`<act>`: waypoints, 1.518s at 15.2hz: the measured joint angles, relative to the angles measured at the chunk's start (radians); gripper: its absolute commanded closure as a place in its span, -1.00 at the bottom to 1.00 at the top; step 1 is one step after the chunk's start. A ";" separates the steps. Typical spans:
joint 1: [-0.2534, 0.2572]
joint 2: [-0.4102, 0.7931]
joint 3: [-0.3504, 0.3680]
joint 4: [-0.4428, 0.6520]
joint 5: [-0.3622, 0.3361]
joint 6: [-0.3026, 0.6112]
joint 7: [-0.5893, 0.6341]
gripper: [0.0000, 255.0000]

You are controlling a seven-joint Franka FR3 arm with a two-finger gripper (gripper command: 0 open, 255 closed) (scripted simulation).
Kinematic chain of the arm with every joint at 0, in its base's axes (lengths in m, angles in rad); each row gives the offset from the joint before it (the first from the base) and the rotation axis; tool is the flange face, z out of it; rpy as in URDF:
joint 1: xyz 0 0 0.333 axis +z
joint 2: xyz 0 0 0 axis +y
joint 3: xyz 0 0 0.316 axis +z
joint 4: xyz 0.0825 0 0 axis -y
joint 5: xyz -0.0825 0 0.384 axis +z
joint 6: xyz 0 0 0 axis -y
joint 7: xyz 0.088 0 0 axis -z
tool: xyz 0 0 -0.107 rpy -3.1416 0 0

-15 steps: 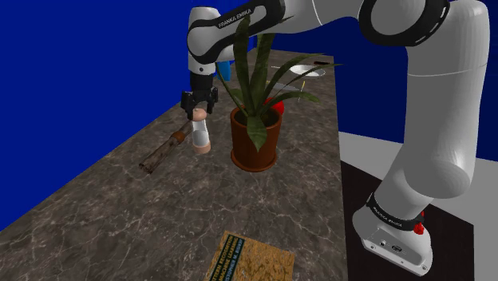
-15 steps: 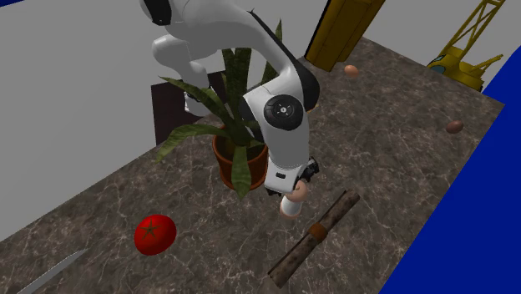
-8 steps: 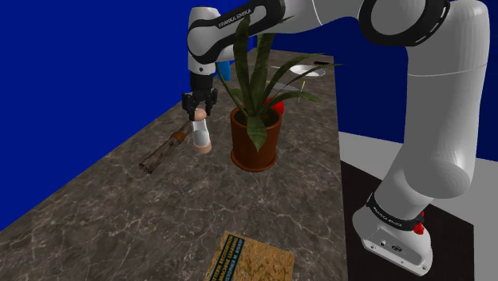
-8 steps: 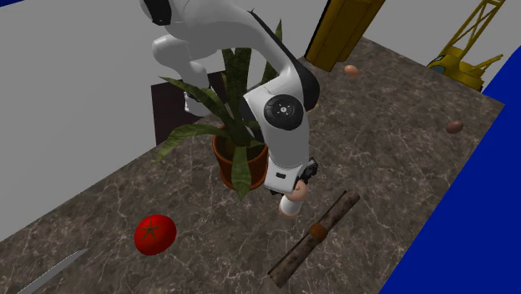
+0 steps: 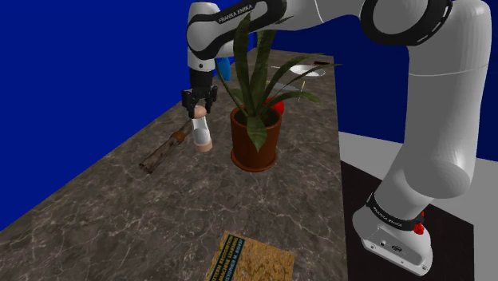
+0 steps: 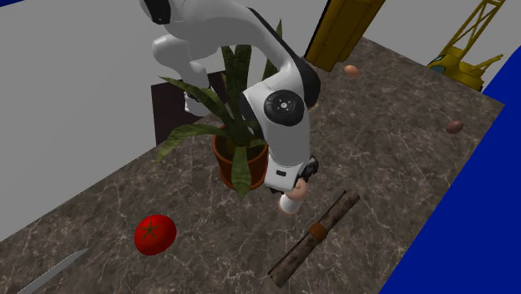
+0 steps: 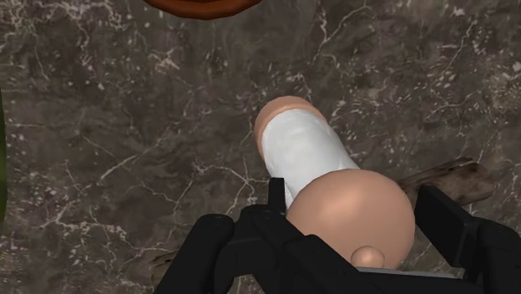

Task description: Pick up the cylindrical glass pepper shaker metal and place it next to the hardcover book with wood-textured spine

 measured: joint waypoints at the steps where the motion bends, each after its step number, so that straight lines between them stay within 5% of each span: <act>1: -0.001 -0.005 0.000 0.006 0.000 -0.011 0.000 1.00; 23: 0.002 -0.036 0.003 0.255 -0.006 -0.288 0.037 1.00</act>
